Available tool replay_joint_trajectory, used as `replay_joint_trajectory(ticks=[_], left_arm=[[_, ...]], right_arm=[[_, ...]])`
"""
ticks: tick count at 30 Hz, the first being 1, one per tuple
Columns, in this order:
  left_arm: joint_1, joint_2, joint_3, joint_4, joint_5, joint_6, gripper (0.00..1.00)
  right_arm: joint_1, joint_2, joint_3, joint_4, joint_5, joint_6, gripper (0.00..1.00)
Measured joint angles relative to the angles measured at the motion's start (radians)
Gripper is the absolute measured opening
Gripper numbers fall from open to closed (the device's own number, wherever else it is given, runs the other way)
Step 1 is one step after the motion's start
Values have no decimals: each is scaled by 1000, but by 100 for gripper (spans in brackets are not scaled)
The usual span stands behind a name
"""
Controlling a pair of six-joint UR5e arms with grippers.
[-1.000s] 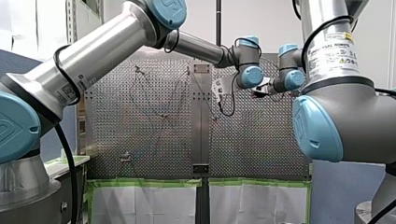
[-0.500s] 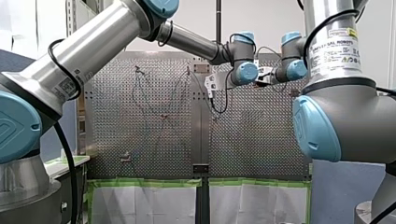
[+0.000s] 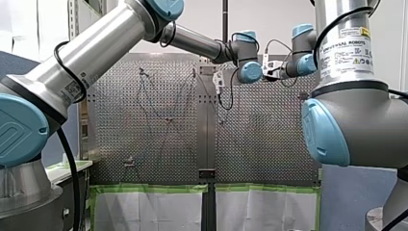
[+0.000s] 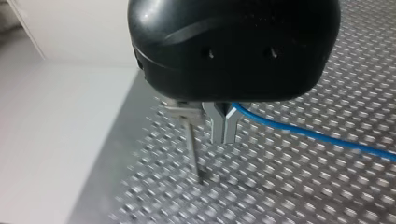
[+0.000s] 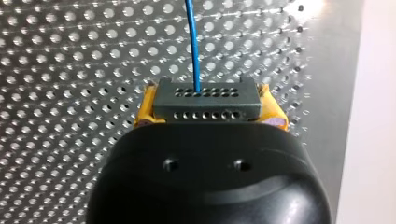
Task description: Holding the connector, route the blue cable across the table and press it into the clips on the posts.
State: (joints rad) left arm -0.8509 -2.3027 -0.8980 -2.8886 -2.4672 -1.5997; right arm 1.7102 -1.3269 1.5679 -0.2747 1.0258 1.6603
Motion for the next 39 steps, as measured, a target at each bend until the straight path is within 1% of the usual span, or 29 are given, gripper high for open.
replay_joint_trajectory(ticks=[6,10,13,17,21,24,30,34,39], left_arm=[[1,0,23,21,51,51,0],[3,-1,42,22,90,88,0],[9,-2,47,22,118,104,0],[20,-3,48,22,151,110,0],[31,-3,48,22,167,111,0],[43,-4,48,21,178,111,0],[62,-8,49,20,204,111,0],[72,-18,49,20,233,110,0],[84,-22,49,21,254,110,0]], right_arm=[[-4,-2,-10,0,0,7,0],[-15,-4,-24,-1,-11,15,0],[-23,-4,-32,-1,-17,21,0],[-32,0,-38,-3,-29,27,0],[-36,5,-38,-5,-52,31,0],[-37,12,-38,-6,-63,32,0],[-41,32,-38,-14,-76,32,0],[-48,37,-41,-25,-88,40,0],[-60,46,-42,-39,-94,48,0]])
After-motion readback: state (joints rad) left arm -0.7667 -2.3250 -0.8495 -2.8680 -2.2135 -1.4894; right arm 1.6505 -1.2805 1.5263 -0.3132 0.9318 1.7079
